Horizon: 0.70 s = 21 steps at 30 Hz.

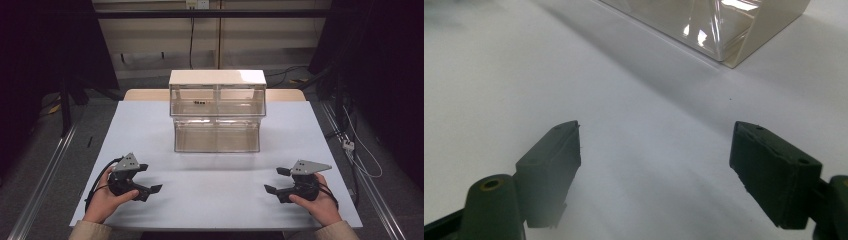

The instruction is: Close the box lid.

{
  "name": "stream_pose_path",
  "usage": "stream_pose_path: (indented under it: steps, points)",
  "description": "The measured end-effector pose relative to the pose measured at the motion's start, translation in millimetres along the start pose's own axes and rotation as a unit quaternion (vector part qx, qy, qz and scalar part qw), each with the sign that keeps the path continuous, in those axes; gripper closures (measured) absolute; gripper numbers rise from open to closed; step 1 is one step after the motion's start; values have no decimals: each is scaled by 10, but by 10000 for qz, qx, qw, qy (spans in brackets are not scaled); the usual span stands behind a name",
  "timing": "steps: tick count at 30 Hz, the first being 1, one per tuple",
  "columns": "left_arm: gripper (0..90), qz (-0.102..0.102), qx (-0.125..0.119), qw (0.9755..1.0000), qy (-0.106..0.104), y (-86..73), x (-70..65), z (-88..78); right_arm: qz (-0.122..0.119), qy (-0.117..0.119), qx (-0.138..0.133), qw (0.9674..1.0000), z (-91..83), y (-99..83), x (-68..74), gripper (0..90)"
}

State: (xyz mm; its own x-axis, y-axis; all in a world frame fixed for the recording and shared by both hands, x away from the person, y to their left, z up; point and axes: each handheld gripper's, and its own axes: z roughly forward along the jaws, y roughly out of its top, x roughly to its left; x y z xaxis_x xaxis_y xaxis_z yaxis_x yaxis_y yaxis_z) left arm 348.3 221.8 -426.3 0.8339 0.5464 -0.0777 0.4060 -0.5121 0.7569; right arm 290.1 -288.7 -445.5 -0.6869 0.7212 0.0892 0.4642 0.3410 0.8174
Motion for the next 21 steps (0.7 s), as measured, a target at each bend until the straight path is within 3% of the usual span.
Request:
stream_pose_path:
  steps: [21]
  points:
    - [89,-25,-59,9999,90,-66,9,-44,-36,-29,-1,10000,-10,-60,19,197]
